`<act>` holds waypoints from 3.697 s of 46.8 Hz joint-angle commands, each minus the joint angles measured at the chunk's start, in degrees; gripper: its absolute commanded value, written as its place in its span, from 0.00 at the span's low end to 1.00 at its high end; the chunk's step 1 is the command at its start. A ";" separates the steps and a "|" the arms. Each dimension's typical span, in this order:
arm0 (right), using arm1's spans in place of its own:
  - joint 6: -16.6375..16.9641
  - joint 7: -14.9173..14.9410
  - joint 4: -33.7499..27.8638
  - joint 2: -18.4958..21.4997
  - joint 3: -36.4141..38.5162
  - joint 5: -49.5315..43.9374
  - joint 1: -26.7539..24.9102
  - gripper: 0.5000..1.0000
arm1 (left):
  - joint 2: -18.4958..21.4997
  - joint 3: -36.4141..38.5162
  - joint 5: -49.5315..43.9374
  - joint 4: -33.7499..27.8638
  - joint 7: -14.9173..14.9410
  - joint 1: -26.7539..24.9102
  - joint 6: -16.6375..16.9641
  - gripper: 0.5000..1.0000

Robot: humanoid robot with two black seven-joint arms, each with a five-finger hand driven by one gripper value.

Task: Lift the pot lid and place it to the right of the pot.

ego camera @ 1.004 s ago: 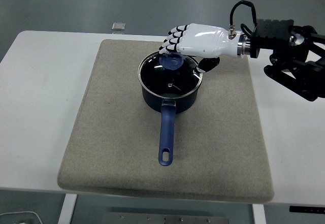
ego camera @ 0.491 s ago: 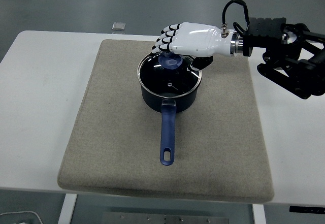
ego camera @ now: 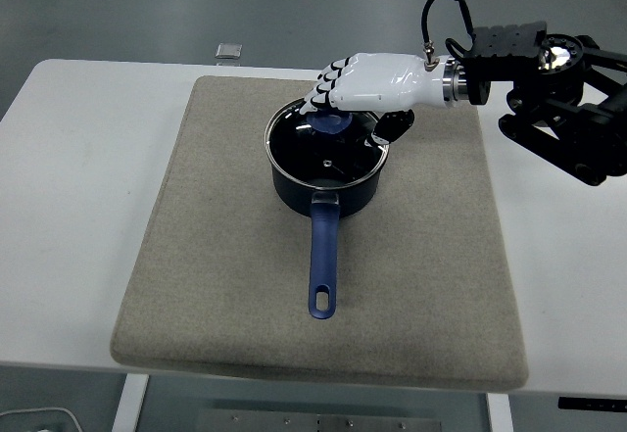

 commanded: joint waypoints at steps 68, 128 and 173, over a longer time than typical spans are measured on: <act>-2.78 0.01 -2.46 2.61 0.81 -0.07 1.18 0.79 | 0.00 0.01 0.00 0.00 0.00 0.05 0.00 1.00; -10.69 0.01 -5.89 3.22 -5.08 -1.04 0.83 0.79 | 0.00 0.01 0.00 0.00 0.00 -0.04 0.00 1.00; -1.29 0.01 -2.55 2.43 -4.55 1.24 3.03 0.80 | 0.00 0.01 0.00 0.00 0.00 0.05 0.00 1.00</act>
